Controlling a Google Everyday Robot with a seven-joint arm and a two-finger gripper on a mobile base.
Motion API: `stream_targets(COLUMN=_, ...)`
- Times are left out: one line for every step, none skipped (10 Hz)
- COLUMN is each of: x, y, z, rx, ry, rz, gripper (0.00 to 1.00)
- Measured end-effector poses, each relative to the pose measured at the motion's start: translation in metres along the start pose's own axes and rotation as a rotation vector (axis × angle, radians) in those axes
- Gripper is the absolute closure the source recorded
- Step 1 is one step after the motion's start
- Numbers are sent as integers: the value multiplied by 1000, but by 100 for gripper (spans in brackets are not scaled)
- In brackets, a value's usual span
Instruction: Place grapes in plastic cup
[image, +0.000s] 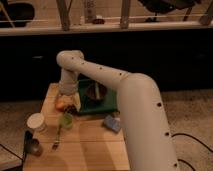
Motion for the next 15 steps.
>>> stream_targets(x=1, y=1, z=-1, rx=1, ry=1, rz=2, gripper=20)
stream_targets(x=2, y=1, z=-1, rx=2, ry=1, rz=4, gripper=20)
stream_targets(x=3, y=2, z=-3, rx=5, ry=3, rz=6, gripper=20)
stream_targets(x=4, y=2, z=-4, rx=7, ry=4, rz=6, gripper=20)
stream_targets(x=5, y=2, z=-5, rx=7, ry=3, rz=6, gripper=20)
stream_targets(x=6, y=3, z=-5, rx=8, ry=1, rz=3, gripper=20)
stream_targets(x=8, y=4, z=-6, rx=12, ry=-3, rz=2, gripper=20)
stream_targets(x=11, y=4, z=-6, rx=15, ry=-8, rz=2, gripper=20)
stream_targets(x=13, y=4, z=-7, rx=17, ry=-13, rz=3, gripper=20)
stream_targets(x=17, y=3, z=-8, rx=20, ry=-21, rz=3, gripper=20)
stream_targets(x=18, y=3, z=-8, rx=20, ry=-24, rz=2, gripper=20)
stream_targets(x=20, y=2, z=-8, rx=20, ry=-32, rz=1, gripper=20)
stream_targets(x=22, y=1, z=-8, rx=21, ry=-39, rz=1, gripper=20)
stream_targets(x=22, y=0, z=-7, rx=19, ry=-42, rz=0, gripper=20)
stream_targets(x=22, y=0, z=-7, rx=16, ry=-43, rz=-2, gripper=20)
